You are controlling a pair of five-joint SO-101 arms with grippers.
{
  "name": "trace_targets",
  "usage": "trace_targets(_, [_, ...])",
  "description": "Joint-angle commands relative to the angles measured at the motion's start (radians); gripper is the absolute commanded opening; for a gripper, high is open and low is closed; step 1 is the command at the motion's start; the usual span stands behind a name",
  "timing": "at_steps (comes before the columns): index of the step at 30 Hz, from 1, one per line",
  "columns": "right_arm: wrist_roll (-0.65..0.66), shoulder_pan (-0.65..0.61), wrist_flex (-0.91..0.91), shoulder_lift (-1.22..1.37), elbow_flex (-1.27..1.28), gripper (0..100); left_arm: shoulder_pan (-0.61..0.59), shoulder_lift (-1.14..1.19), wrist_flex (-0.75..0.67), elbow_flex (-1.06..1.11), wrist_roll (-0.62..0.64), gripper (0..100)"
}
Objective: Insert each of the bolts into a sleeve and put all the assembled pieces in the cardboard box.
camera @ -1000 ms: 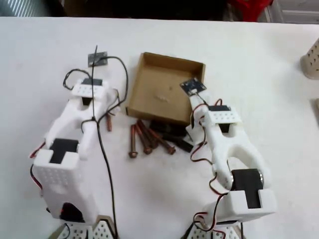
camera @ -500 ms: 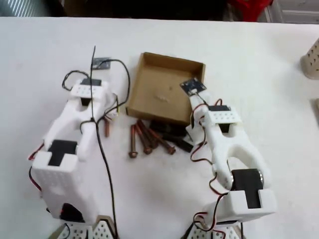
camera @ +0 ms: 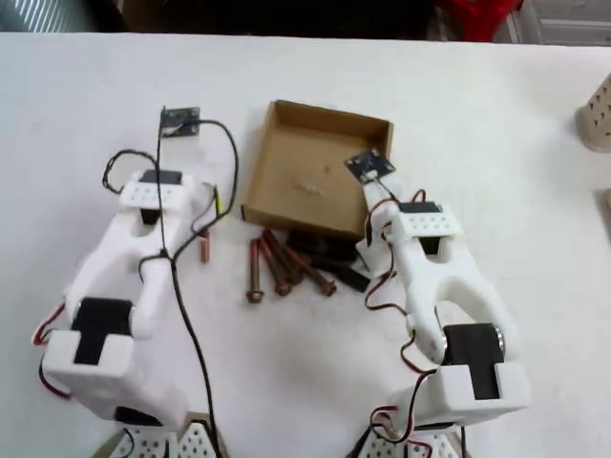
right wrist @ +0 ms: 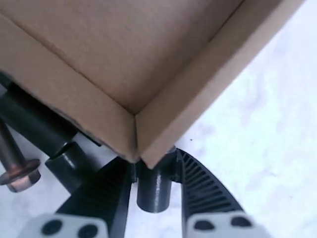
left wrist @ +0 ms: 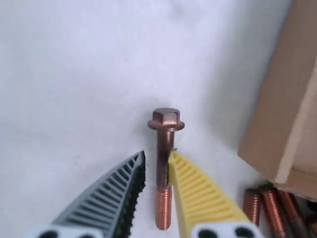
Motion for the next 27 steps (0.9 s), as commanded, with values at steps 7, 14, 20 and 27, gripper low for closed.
trace_targets(7, [0.011, 0.01, -0.004, -0.007, -0.025, 1.8, -0.001, 0.139, 0.041, -0.196, 0.011, 11])
trace_targets(14, [0.011, 0.01, -0.004, -0.007, -0.025, 1.8, 0.007, 0.151, -0.006, -0.195, 0.011, 10])
trace_targets(20, [0.011, 0.012, -0.004, -0.007, -0.025, 1.8, 0.007, 0.194, 0.054, -0.238, 0.012, 10])
trace_targets(27, [0.011, 0.012, -0.004, -0.007, -0.025, 1.8, 0.01, 0.196, 0.021, -0.238, 0.012, 10])
